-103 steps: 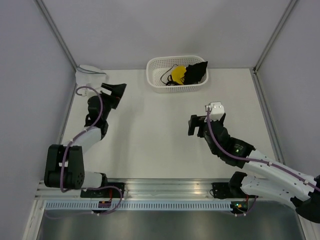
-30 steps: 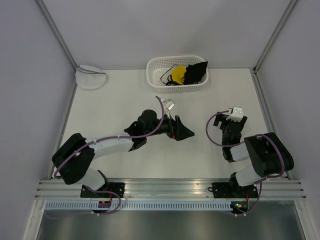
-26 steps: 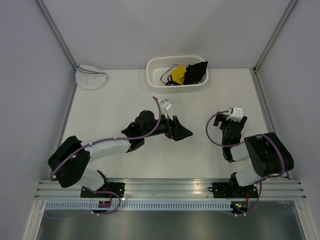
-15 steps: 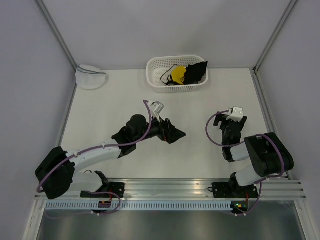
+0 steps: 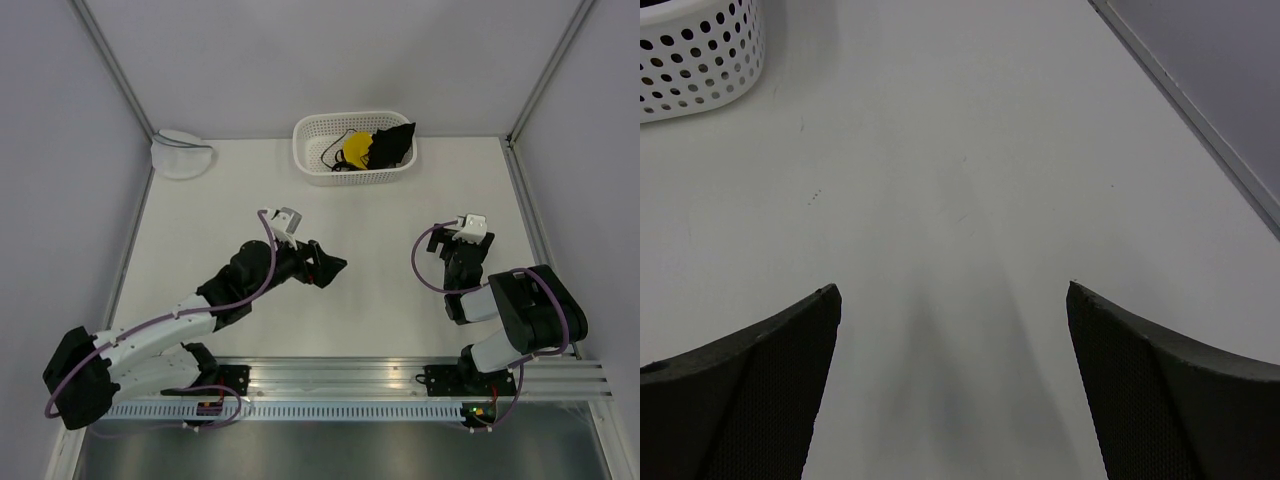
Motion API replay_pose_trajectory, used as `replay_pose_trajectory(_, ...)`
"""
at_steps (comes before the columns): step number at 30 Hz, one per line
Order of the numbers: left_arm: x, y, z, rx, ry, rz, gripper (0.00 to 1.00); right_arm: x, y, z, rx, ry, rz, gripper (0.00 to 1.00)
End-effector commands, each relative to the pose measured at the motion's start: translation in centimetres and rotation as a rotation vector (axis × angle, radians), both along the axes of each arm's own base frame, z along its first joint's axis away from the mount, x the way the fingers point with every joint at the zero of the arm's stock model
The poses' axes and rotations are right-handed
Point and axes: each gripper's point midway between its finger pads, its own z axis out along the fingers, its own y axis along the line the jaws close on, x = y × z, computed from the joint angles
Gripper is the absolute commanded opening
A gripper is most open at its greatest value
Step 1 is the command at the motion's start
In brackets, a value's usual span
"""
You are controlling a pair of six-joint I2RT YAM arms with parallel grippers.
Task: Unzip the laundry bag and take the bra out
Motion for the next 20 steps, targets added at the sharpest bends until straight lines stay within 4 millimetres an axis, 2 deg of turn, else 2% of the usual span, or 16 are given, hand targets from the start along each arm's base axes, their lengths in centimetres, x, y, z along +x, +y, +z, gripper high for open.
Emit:
replay_pose_trajectory(1, 1.5, 3.1, 1.0, 0.055, -0.071, 0.157, 1.0, 0.9, 0.3, 1.9, 0.022, -0.077, 0.011, 0.98)
replay_pose_trajectory(5, 1.4, 5.2, 1.5, 0.076, -0.062, 0.229, 1.0, 0.9, 0.4, 2.0, 0.023, -0.078, 0.014, 0.98)
replay_pose_trajectory(7, 1.3, 6.2, 0.9, 0.097, -0.039, 0.268, 1.0, 0.9, 0.3, 2.0, 0.022, -0.078, 0.013, 0.98)
replay_pose_trajectory(8, 1.3, 6.5, 1.7, 0.085, -0.046, 0.282, 1.0, 0.9, 0.3, 2.0, 0.022, -0.078, 0.013, 0.98)
replay_pose_trajectory(9, 1.0, 7.2, 0.8, 0.124, -0.016, 0.296, 1.0, 0.9, 0.4, 2.0, 0.024, -0.079, 0.014, 0.98)
replay_pose_trajectory(11, 1.1, 8.2, 1.5, 0.116, -0.003, 0.345, 1.0, 0.9, 0.3, 2.0, 0.022, -0.078, 0.011, 0.98)
replay_pose_trajectory(20, -0.2, 9.9, -1.0, 0.195, 0.034, 0.346, 1.0, 0.9, 0.3, 2.0, 0.021, -0.078, 0.013, 0.98)
